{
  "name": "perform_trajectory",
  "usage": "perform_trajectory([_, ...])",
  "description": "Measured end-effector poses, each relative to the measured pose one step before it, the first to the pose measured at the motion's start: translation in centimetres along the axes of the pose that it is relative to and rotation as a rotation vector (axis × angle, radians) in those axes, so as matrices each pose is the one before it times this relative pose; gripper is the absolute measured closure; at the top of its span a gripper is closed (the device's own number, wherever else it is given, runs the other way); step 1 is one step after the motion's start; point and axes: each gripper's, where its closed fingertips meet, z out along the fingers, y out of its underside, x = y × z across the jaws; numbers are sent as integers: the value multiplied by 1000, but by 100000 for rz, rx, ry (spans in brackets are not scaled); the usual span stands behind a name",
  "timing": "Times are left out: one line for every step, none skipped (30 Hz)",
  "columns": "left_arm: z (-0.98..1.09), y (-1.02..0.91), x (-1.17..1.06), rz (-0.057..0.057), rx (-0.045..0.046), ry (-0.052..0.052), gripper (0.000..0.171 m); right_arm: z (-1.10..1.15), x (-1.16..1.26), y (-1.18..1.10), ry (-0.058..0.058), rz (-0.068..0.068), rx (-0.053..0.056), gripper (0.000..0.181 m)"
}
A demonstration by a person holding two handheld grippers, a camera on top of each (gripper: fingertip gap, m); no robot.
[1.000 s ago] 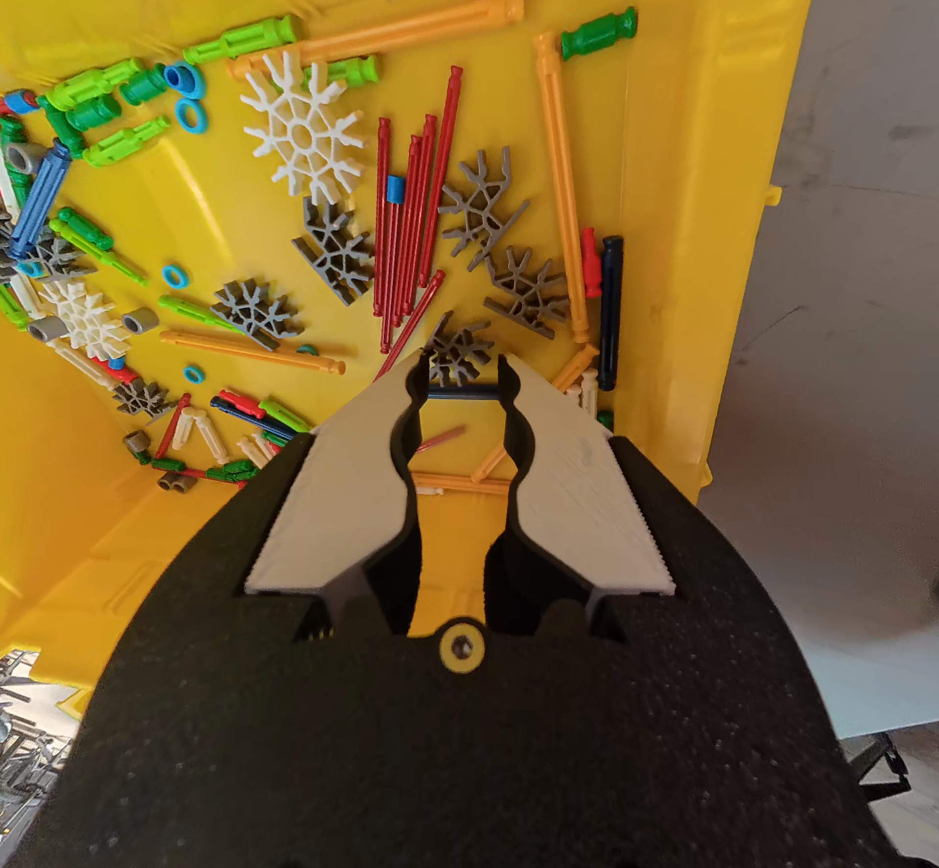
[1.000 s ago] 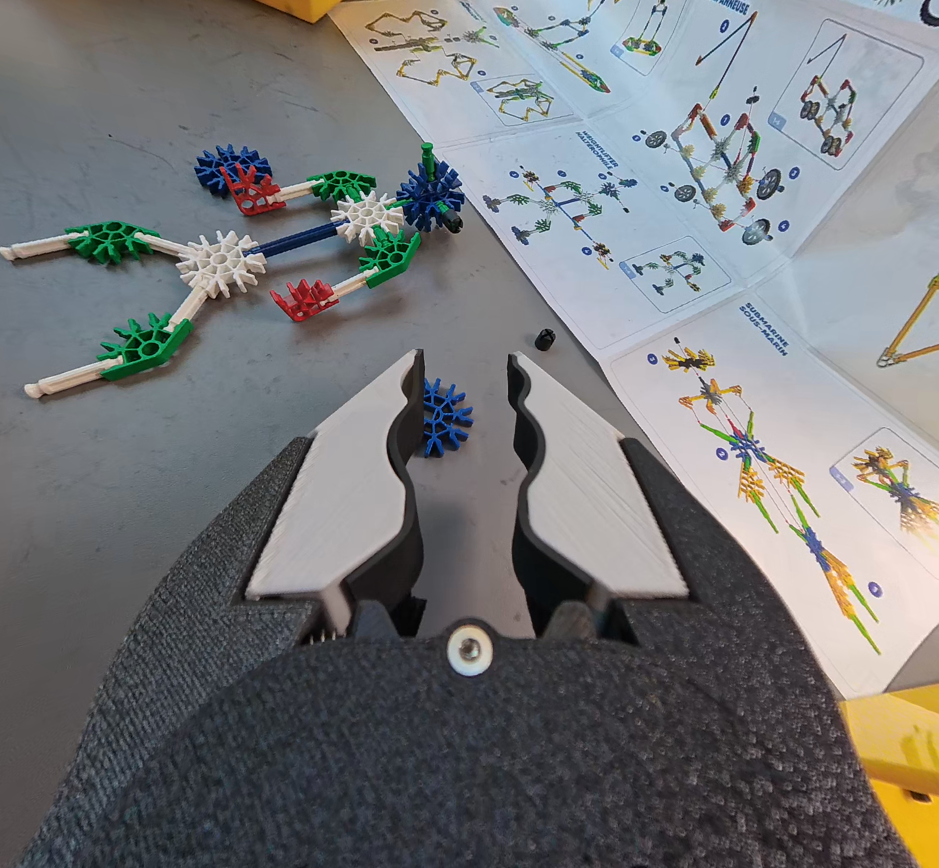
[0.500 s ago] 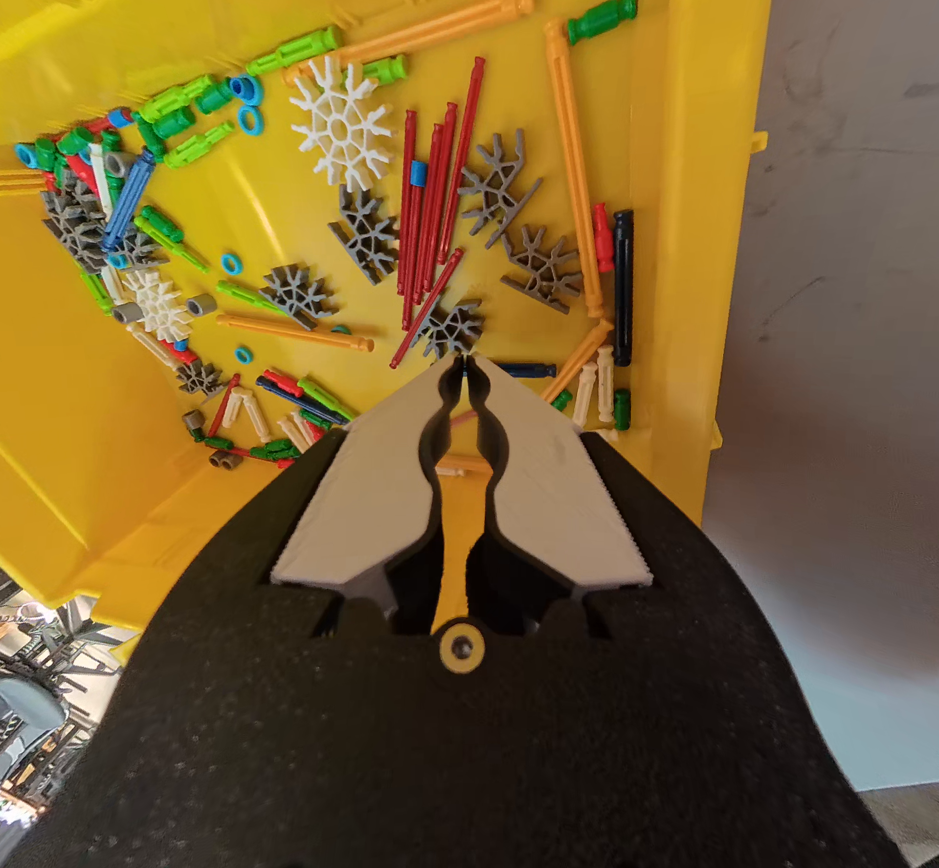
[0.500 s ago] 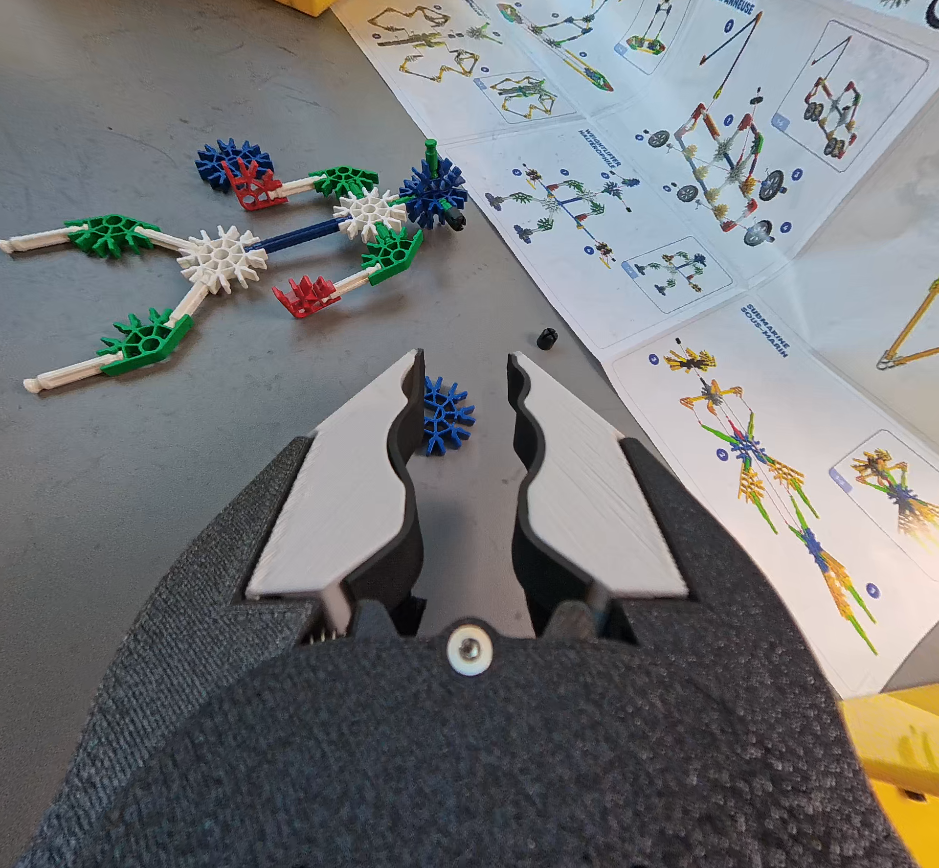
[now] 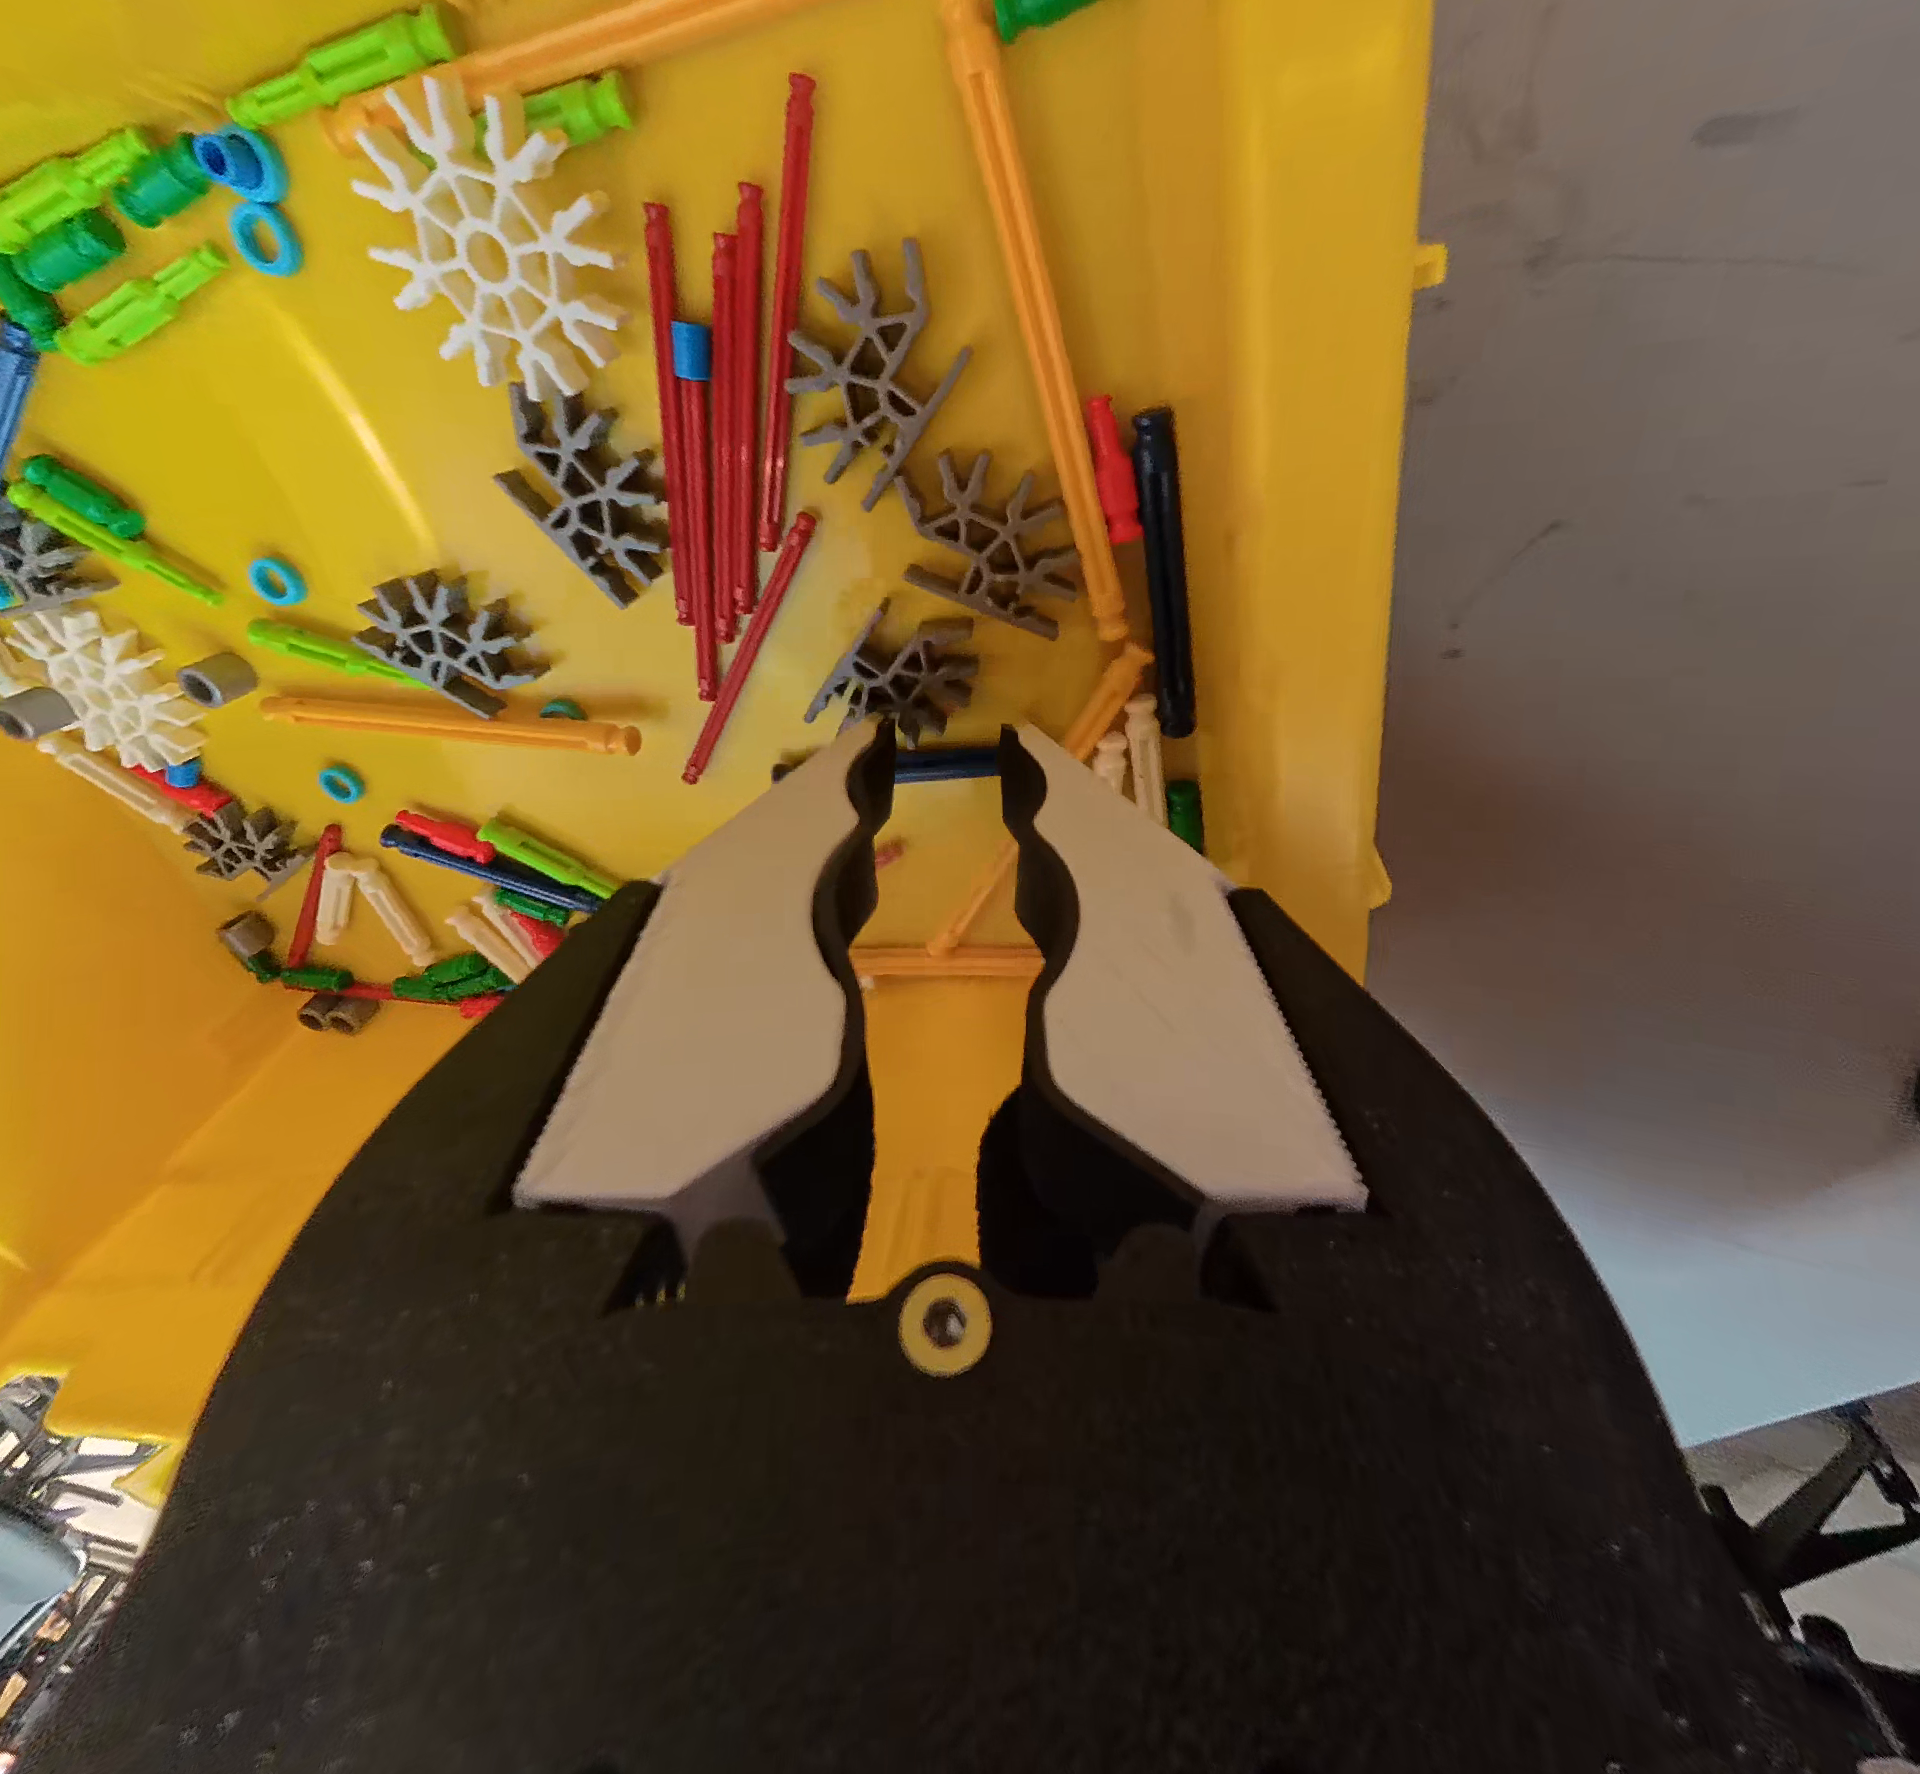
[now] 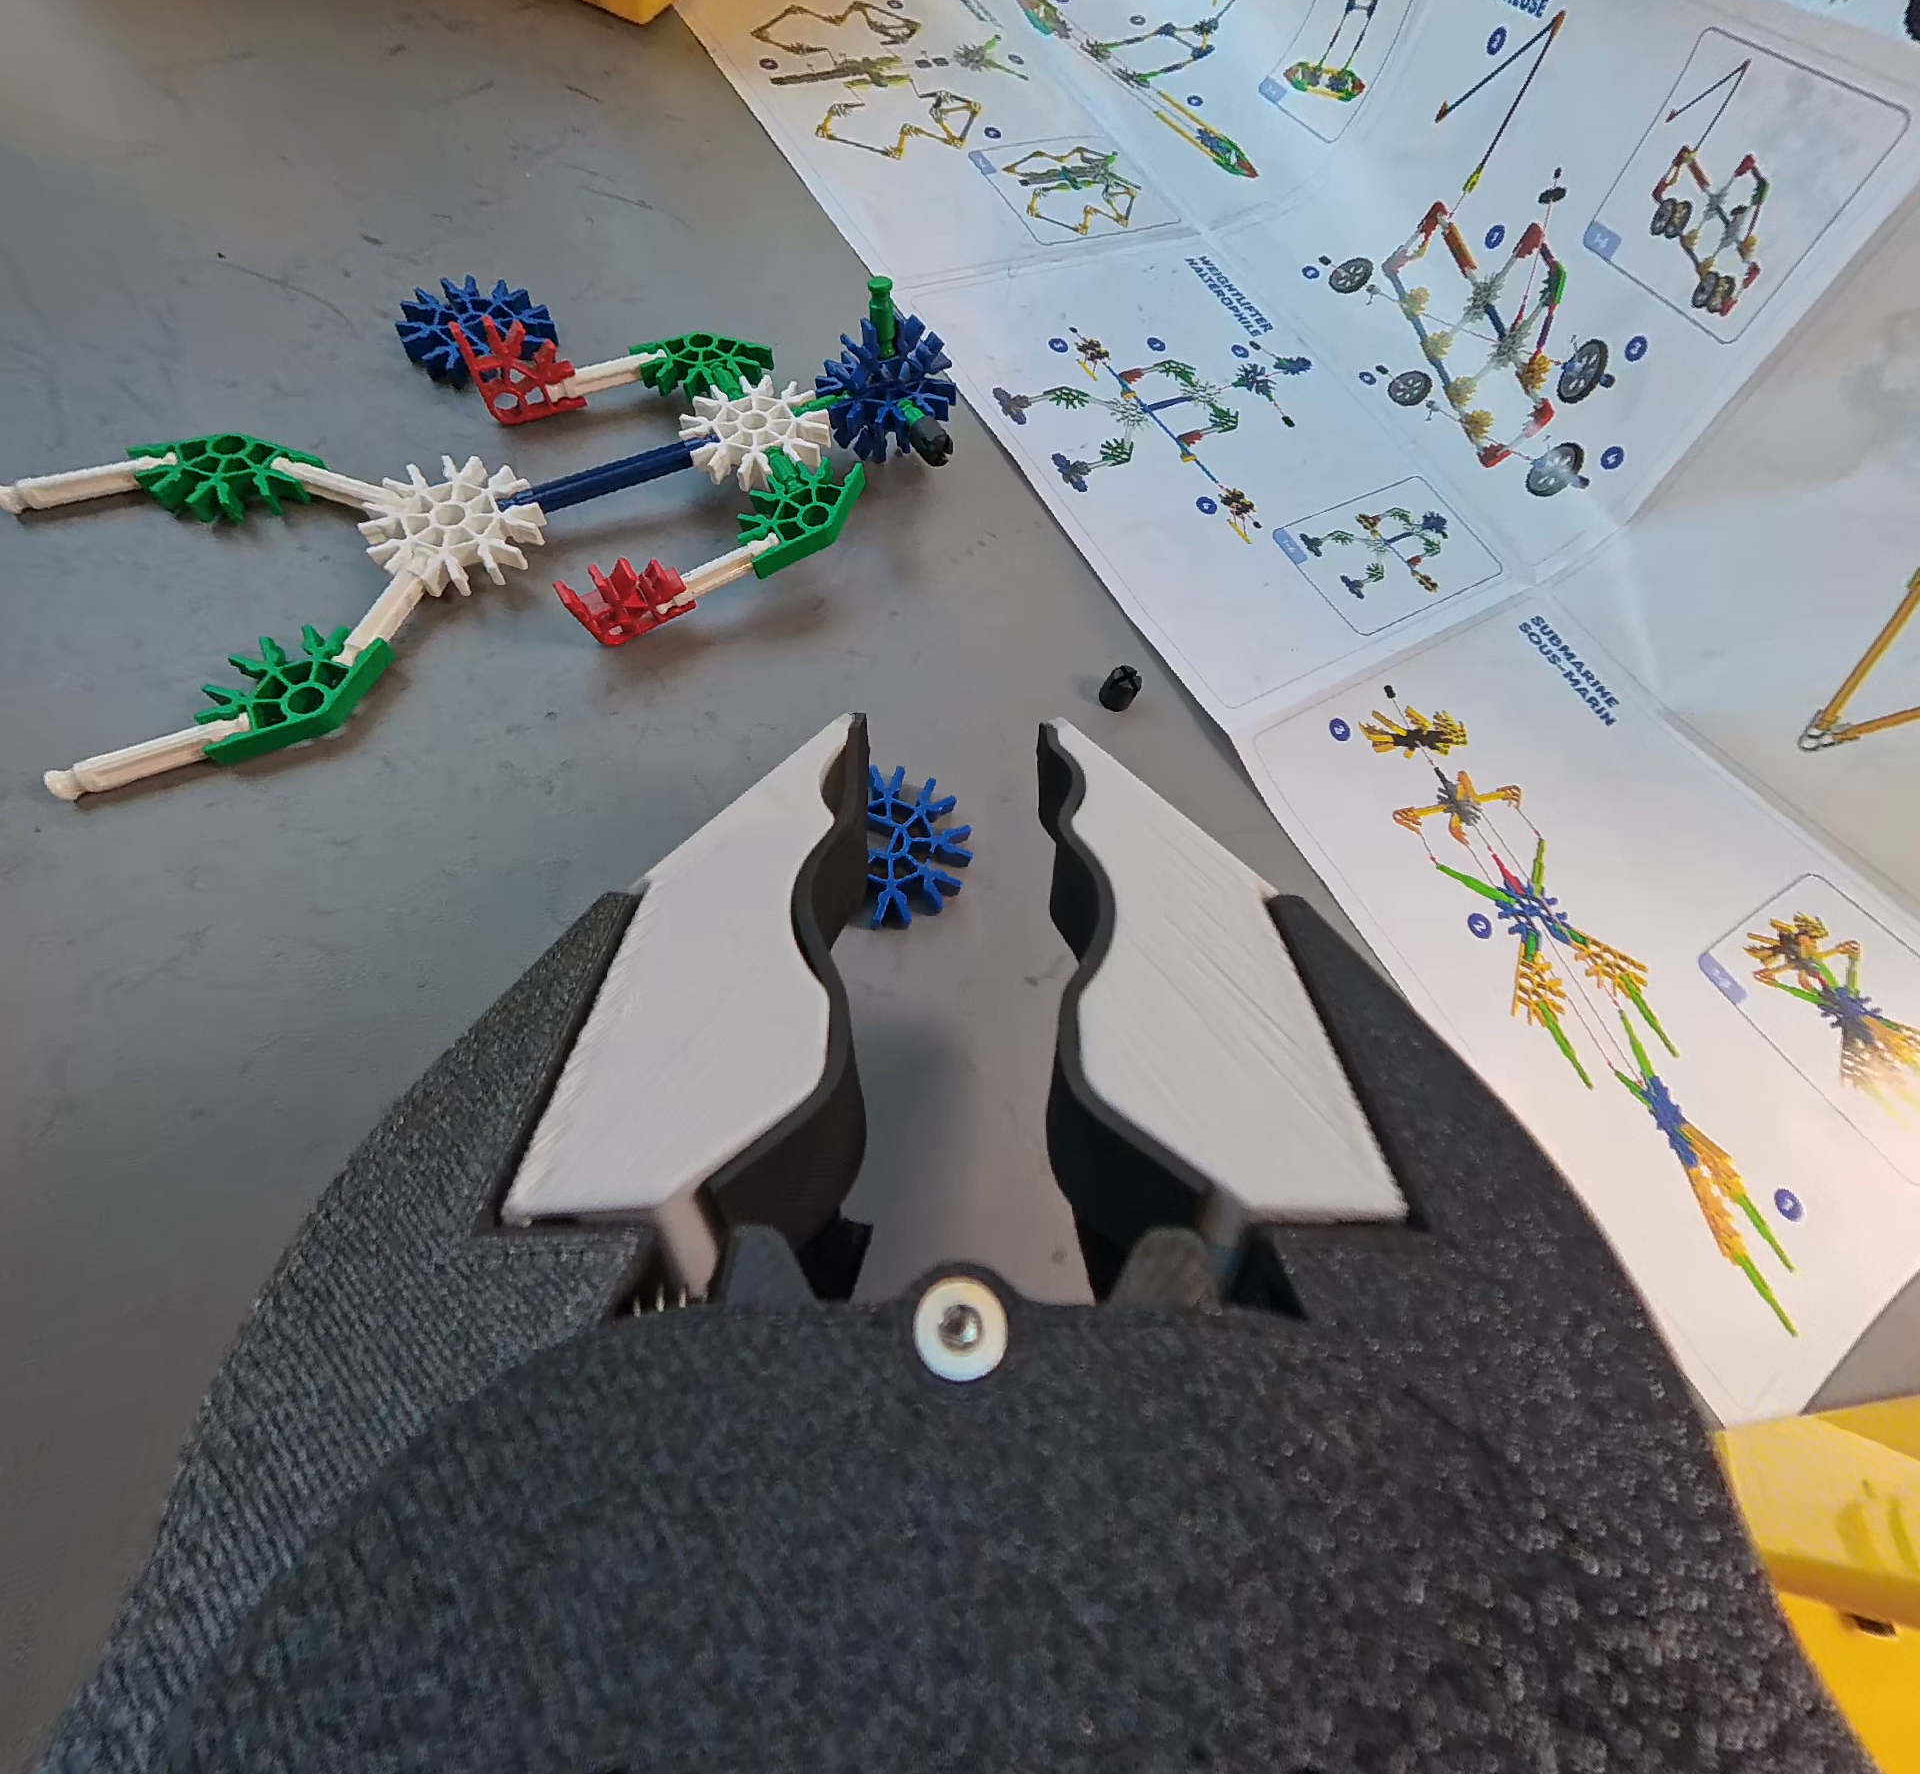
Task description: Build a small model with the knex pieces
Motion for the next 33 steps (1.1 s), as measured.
perform_trajectory([-160,-47,64,-52,466,381,153,26,-54,26,-59,-404,-251,150])
perform_trajectory([-191,-96,-252,-511,957,-1216,153,15,-47,27,-41,-323,-170,150])
perform_trajectory([-164,-48,-258,-635,617,-866,152,12,-23,7,-30,-171,-110,150])
perform_trajectory([-92,-33,-227,-488,494,-639,150,16,-13,6,-23,-16,-70,150])
perform_trajectory([-14,-80,-183,-82,588,-640,147,-3,16,-5,5,86,4,150])
perform_trajectory([71,-110,-86,471,536,-278,144,-8,15,-6,15,127,52,150])
perform_trajectory([154,-88,1,1014,190,-53,141,6,25,-1,37,132,47,150])
perform_trajectory([214,-26,5,1187,-471,-176,140,-11,17,-2,33,122,19,150])
perform_trajectory([249,19,50,1092,-984,129,138,9,14,1,6,99,-20,150])
perform_trajectory([179,-19,151,1023,-686,900,136,6,7,3,13,64,-49,150])
perform_trajectory([48,-33,57,653,-459,736,139,-2,2,3,4,-14,-22,150])
perform_trajectory([10,38,15,-148,-760,690,137,0,-7,-3,0,-37,7,150])
perform_trajectory([43,33,201,-948,-637,2033,140,11,-14,4,-49,-62,-23,150])
perform_trajectory([22,43,182,-1036,-621,1905,145,0,-25,12,-80,-113,-55,150])
perform_trajectory([-6,53,18,-371,-677,829,145,3,-20,16,-67,-153,-120,150])
perform_trajectory([8,44,35,152,-653,729,145,4,-24,29,-24,-182,-169,150])
perform_trajectory([-21,74,62,368,-725,723,145,-6,-37,16,-61,-184,-108,150])
perform_trajectory([-67,139,46,208,-937,397,146,0,-23,7,-23,-168,-33,150])
perform_trajectory([-194,114,-107,64,-483,-888,146,-16,-7,-5,29,-97,-10,150])
perform_trajectory([-444,63,-344,9,258,-2558,146,-17,13,-8,63,-43,71,150])
perform_trajectory([-792,-43,-529,-630,1185,-3772,146,-28,15,-16,98,30,113,150])
perform_trajectory([-1183,-353,-673,-1589,3051,-4774,146,-18,20,-17,35,113,105,150])
perform_trajectory([-1525,-744,-743,-2309,4914,-5575,146,-7,11,-10,-5,138,76,150])
perform_trajectory([-1715,-1106,-479,-1996,5968,-4812,146,1,-23,-20,-121,124,84,150])
perform_trajectory([-1691,-1386,81,-705,6358,-2812,146,17,-60,-40,-210,58,111,150])
perform_trajectory([-1477,-1627,661,502,6297,-1114,146,34,-72,-21,-195,-77,-11,150])
perform_trajectory([-1083,-1685,1229,1387,5487,660,146,47,-79,7,-177,-266,-198,150])
perform_trajectory([-577,-1568,1864,2387,4086,3091,146,48,-83,17,-101,-365,-237,150])
perform_trajectory([-45,-1350,2237,3080,2655,4558,145,28,-73,-2,-75,-257,-136,150])
perform_trajectory([485,-1120,2233,3263,1418,4372,146,24,-52,-16,-22,-149,-25,150])
perform_trajectory([920,-840,2106,3266,350,4090,145,-9,-15,-39,20,34,167,150])
perform_trajectory([1229,-578,1913,3094,-420,3816,145,-35,17,-48,98,196,273,150])
perform_trajectory([1400,-369,1574,2606,-905,2974,145,-62,84,-46,227,371,336,150])
